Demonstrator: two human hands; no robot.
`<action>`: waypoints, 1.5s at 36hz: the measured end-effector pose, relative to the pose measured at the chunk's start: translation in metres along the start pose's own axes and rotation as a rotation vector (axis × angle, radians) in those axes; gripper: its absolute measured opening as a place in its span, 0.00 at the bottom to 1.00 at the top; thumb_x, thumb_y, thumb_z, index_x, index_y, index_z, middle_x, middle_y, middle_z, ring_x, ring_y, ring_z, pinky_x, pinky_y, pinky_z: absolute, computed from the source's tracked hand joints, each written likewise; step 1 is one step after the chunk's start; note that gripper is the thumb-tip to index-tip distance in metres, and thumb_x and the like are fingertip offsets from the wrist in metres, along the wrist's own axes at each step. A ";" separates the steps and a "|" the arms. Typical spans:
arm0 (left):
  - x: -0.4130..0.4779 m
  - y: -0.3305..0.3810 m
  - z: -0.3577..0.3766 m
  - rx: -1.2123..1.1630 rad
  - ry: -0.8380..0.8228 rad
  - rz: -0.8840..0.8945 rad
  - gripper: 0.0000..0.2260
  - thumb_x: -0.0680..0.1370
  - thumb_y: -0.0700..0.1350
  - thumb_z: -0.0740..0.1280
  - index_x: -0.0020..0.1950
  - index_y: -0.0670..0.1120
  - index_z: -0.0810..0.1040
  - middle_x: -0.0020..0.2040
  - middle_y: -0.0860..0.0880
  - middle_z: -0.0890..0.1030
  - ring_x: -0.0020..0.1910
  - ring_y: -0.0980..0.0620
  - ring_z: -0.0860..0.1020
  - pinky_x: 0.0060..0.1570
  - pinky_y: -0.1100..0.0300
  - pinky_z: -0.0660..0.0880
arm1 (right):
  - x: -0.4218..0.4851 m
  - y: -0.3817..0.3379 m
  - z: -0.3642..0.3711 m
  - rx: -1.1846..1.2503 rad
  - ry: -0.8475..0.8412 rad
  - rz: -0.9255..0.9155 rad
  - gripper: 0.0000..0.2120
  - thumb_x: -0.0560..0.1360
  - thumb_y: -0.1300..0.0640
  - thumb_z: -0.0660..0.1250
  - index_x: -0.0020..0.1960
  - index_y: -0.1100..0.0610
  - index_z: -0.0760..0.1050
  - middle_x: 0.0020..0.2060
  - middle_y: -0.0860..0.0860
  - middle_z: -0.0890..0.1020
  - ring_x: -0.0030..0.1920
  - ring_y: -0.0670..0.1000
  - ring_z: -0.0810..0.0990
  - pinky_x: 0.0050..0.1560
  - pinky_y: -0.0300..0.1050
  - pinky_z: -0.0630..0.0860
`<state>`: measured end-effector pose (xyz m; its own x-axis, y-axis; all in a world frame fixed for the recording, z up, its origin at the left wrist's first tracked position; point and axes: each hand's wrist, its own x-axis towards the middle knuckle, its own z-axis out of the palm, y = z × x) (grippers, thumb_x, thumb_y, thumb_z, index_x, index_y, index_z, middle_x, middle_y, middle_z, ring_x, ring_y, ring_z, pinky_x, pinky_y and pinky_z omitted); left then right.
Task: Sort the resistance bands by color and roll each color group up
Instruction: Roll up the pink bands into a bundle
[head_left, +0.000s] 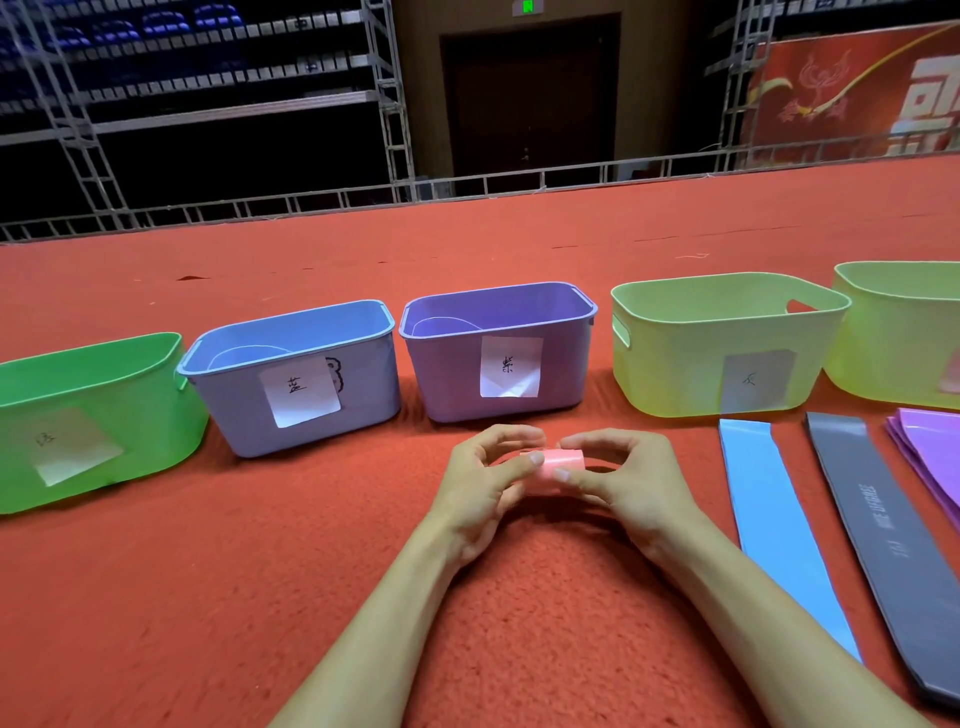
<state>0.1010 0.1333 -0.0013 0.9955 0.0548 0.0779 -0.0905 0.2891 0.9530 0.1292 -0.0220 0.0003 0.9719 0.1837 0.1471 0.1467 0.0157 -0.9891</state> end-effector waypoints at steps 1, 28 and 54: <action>0.000 -0.001 0.000 0.011 0.008 -0.007 0.08 0.75 0.31 0.67 0.50 0.41 0.80 0.52 0.44 0.80 0.46 0.54 0.82 0.47 0.59 0.80 | 0.000 -0.001 0.000 -0.024 0.002 -0.018 0.14 0.61 0.67 0.80 0.43 0.56 0.83 0.41 0.52 0.86 0.46 0.54 0.84 0.52 0.54 0.80; -0.003 -0.001 -0.009 0.004 -0.045 0.064 0.11 0.71 0.29 0.69 0.50 0.40 0.80 0.44 0.49 0.85 0.45 0.52 0.82 0.47 0.61 0.80 | -0.005 -0.012 -0.002 -0.044 -0.044 -0.135 0.17 0.59 0.70 0.79 0.45 0.57 0.83 0.40 0.48 0.86 0.42 0.46 0.85 0.41 0.34 0.77; 0.001 -0.002 -0.023 0.178 -0.050 0.135 0.16 0.61 0.43 0.79 0.47 0.49 0.85 0.50 0.51 0.84 0.47 0.50 0.81 0.48 0.55 0.77 | 0.000 -0.004 0.001 -0.250 -0.075 -0.207 0.19 0.66 0.67 0.77 0.55 0.56 0.82 0.52 0.47 0.84 0.45 0.45 0.85 0.46 0.37 0.79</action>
<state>0.1016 0.1550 -0.0103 0.9753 0.0332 0.2184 -0.2208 0.1093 0.9692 0.1289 -0.0212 0.0040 0.9019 0.2735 0.3342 0.3893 -0.1797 -0.9034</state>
